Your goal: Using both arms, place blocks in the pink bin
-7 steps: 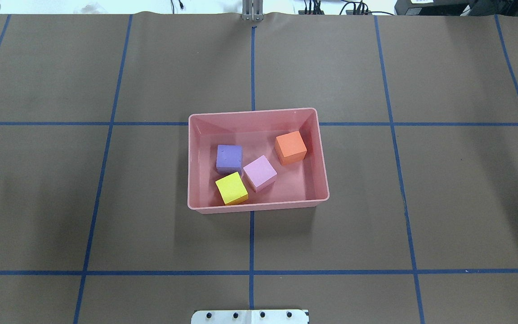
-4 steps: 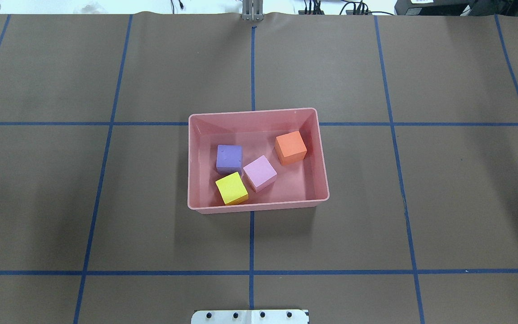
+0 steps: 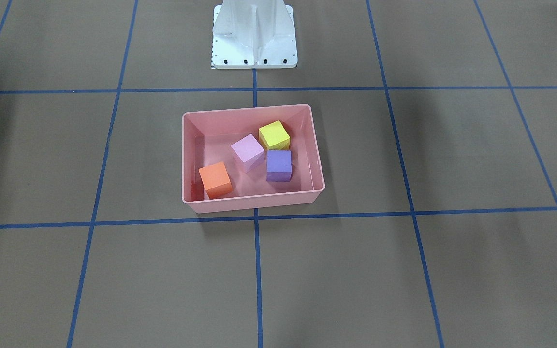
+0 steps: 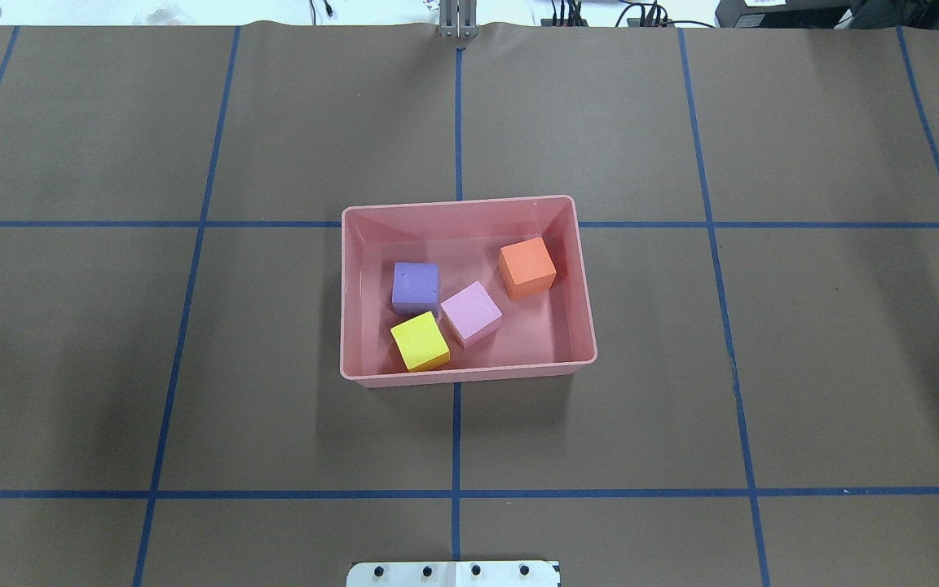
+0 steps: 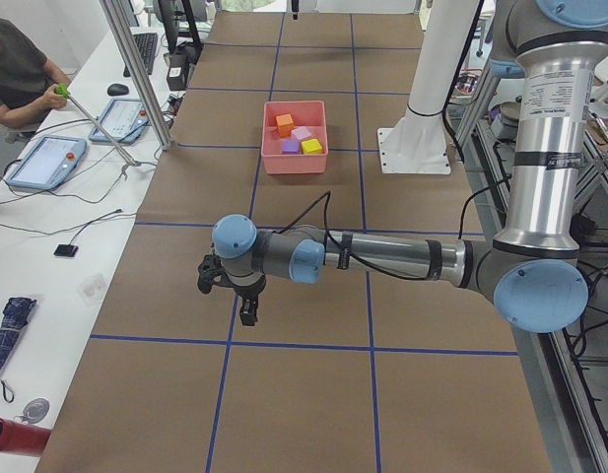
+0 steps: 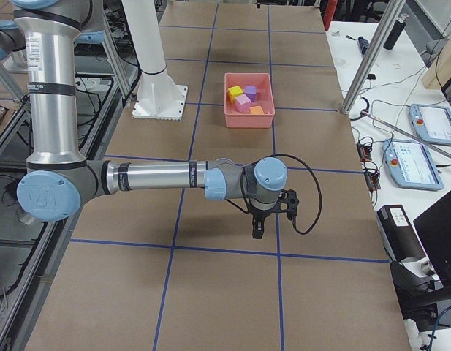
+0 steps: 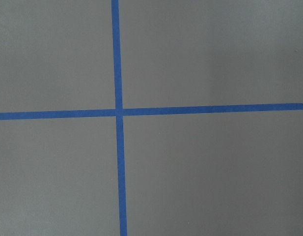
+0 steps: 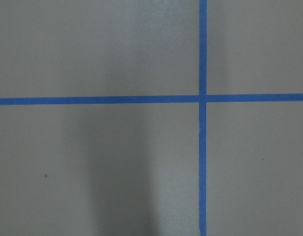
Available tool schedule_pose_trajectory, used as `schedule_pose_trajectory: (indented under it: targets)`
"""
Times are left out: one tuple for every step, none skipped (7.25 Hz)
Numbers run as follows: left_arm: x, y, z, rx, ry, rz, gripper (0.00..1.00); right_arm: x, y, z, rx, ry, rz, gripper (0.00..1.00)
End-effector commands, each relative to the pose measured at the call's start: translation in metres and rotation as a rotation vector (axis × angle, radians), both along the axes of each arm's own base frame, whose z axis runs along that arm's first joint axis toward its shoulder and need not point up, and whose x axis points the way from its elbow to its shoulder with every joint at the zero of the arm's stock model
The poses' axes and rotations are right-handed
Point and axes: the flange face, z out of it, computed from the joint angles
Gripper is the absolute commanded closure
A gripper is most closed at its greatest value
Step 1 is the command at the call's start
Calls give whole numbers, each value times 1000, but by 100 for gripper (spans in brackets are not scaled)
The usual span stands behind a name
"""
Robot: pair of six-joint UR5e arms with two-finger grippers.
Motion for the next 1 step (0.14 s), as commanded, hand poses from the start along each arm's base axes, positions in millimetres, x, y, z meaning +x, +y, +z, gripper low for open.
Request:
schedule_pose_trajectory:
  targets:
    - [-1,4,3,-6,0,-1,0,0,1,4,-6,1,0,0]
